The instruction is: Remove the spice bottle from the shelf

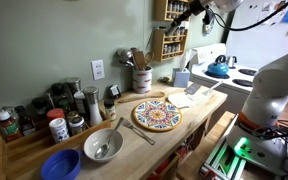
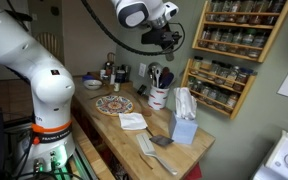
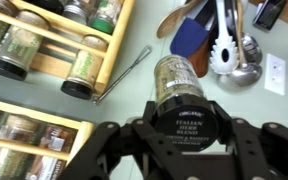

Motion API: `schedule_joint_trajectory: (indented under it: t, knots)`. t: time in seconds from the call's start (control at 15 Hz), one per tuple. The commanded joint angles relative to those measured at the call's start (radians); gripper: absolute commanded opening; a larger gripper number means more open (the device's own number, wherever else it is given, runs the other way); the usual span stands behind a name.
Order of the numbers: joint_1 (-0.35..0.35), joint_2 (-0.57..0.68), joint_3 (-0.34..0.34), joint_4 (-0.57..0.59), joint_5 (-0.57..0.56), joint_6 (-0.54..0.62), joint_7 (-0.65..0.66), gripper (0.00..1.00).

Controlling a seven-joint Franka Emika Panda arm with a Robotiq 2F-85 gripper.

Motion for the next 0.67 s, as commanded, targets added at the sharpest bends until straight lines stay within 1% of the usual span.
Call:
schedule_joint_trajectory:
  t: [0.0,0.07,0.13,0.27,0.4,0.53,0.6]
  knots:
    - [0.08,-0.105,-0.076,0.032,-0.143,-0.265,0.102,0.29]
    - [0.097,-0.109,-0.093,0.062,-0.161,-0.344,0.114,0.29]
    - [0.1,-0.106,-0.102,0.096,-0.177,-0.416,0.137,0.29]
    - [0.13,-0.054,-0.136,0.176,-0.183,-0.54,0.15,0.29]
    - [0.144,0.015,-0.154,0.258,-0.182,-0.635,0.161,0.29]
    - [0.145,0.107,-0.153,0.34,-0.191,-0.729,0.185,0.29]
    - [0.124,0.157,-0.133,0.371,-0.212,-0.738,0.22,0.29]
